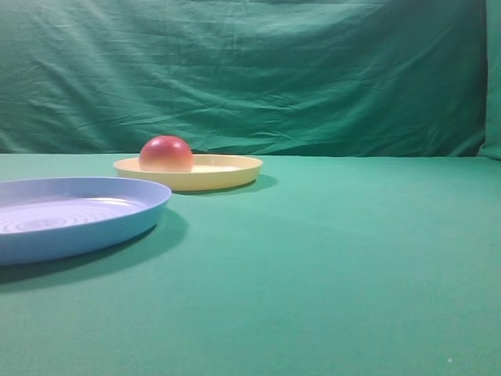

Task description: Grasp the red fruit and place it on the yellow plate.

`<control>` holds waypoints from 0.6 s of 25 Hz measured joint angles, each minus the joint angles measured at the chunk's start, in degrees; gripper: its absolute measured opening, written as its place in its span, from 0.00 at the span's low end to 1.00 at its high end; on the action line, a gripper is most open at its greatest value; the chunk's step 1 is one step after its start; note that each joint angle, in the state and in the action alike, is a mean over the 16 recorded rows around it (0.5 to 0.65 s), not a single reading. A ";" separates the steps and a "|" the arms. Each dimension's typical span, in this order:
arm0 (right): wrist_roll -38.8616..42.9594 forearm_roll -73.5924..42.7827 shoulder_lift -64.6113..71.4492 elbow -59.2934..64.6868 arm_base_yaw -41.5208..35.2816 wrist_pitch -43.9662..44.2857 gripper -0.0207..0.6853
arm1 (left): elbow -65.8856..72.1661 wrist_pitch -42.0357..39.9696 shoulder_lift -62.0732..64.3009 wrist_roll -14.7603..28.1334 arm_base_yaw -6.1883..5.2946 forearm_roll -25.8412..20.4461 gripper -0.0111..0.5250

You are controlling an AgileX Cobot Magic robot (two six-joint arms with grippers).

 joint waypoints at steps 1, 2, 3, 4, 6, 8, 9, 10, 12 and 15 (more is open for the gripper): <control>0.00 -0.01 -0.64 0.97 -0.75 -0.57 0.03 | 0.00 0.00 0.00 0.00 0.00 0.00 0.31; 0.00 -0.03 -1.22 1.90 -1.36 -1.14 0.03 | 0.00 0.00 0.00 0.00 0.00 0.00 0.31; 0.00 -0.04 -1.73 2.77 -1.88 -1.69 0.03 | 0.00 0.00 0.00 0.00 0.00 0.00 0.31; 0.00 -0.05 -2.13 3.57 -2.30 -2.22 0.03 | 0.00 0.00 0.00 0.00 0.00 0.00 0.31; 0.00 -0.06 -2.66 4.99 -2.89 -3.19 0.03 | 0.00 0.00 0.00 0.00 0.00 0.00 0.31; 0.00 -0.08 -2.95 6.22 -3.28 -4.05 0.03 | 0.00 0.00 0.00 0.00 0.00 0.00 0.31; 0.00 -0.09 -3.02 6.75 -3.41 -4.42 0.03 | 0.00 0.00 0.00 0.00 0.00 0.00 0.31; 0.00 -0.09 -3.06 7.23 -3.51 -4.73 0.03 | 0.00 0.00 0.00 0.00 0.00 0.00 0.31; 0.00 -0.10 -3.09 7.97 -3.57 -5.15 0.03 | 0.00 0.00 0.00 0.00 0.00 0.00 0.31; 0.00 -0.10 -3.10 8.53 -3.58 -5.40 0.03 | 0.00 0.00 0.00 0.00 0.00 0.00 0.31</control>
